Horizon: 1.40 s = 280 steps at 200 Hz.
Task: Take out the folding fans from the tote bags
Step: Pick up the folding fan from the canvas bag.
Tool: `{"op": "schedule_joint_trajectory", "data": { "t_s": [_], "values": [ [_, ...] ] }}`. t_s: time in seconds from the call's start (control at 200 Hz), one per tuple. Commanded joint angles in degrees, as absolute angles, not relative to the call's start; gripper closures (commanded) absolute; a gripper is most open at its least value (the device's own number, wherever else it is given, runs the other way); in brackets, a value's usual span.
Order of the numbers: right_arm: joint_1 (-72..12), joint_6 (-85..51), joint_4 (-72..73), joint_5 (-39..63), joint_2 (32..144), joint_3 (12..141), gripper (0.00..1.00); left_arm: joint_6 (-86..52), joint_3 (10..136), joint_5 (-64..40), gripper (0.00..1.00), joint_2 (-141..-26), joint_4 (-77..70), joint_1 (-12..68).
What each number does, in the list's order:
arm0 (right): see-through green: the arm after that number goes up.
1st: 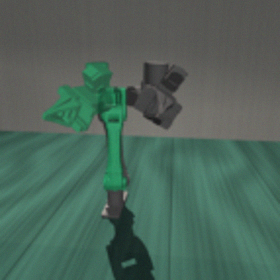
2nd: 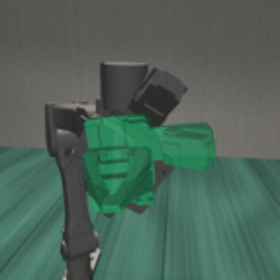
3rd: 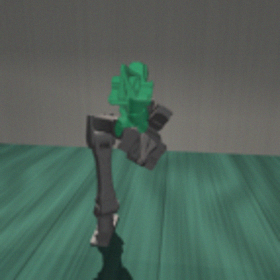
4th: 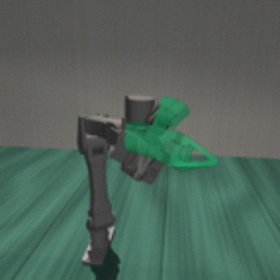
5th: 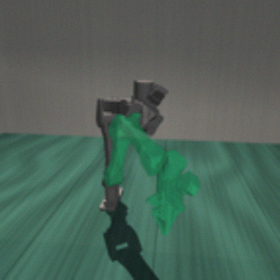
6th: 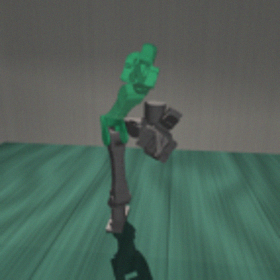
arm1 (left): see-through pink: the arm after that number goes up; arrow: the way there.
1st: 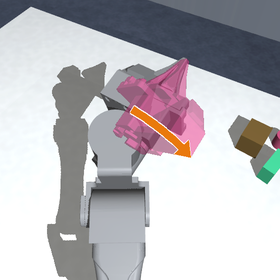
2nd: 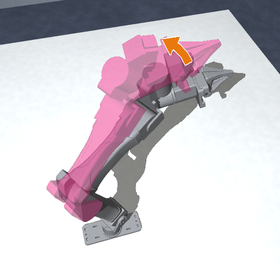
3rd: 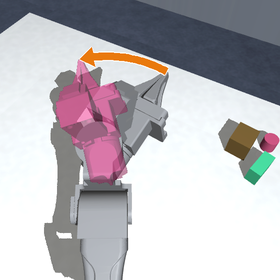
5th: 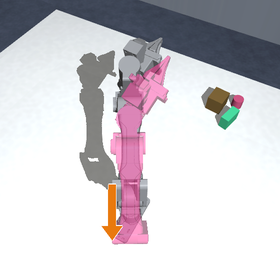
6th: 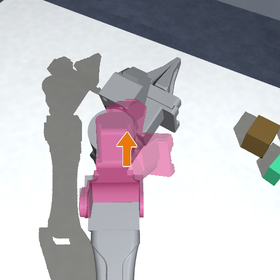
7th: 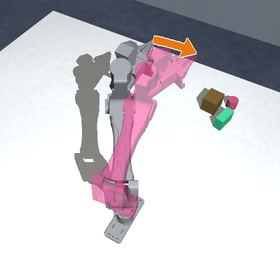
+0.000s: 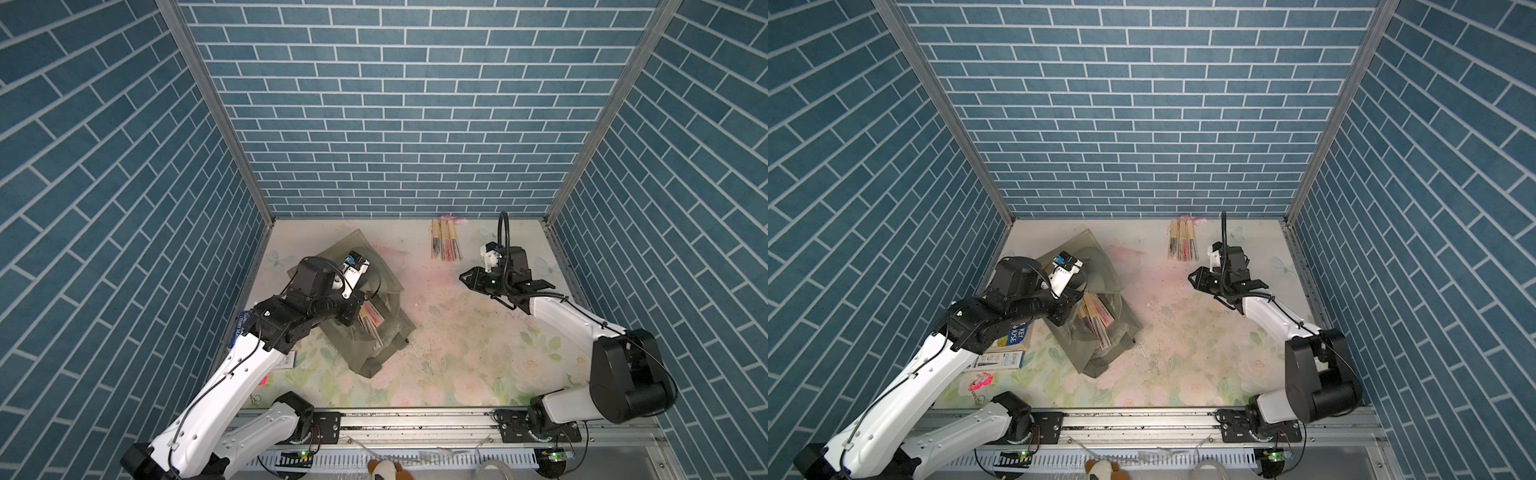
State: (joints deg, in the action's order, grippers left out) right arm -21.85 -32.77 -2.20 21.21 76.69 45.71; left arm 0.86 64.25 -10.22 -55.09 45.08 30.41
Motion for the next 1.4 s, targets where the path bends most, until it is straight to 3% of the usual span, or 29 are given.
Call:
{"op": "schedule_joint_trajectory", "data": {
  "t_s": [0.0,0.23,0.435,0.855,1.15,1.395],
  "values": [
    [-27.6,-32.8,2.3,18.7,69.8,38.6,0.71,0.8,63.5,-9.1,1.00,-55.2,44.6,30.4],
    [-38.3,-31.7,7.6,14.0,57.7,26.3,0.75,0.8,63.5,-9.5,1.00,-55.9,44.6,30.4],
    [-46.6,-28.0,13.2,13.5,54.6,22.9,0.80,0.7,63.5,-9.4,1.00,-55.5,44.6,30.4],
    [-63.7,-19.6,24.0,9.7,75.3,30.5,0.79,0.6,63.5,-9.5,1.00,-55.3,44.5,30.4],
    [-67.9,-20.7,27.6,6.1,89.3,37.7,0.82,0.6,63.7,-9.5,1.00,-55.0,44.3,30.4],
    [-69.4,-16.2,25.8,0.6,94.7,41.4,0.85,0.6,63.8,-9.7,1.00,-54.5,44.2,30.4]
  ]
}}
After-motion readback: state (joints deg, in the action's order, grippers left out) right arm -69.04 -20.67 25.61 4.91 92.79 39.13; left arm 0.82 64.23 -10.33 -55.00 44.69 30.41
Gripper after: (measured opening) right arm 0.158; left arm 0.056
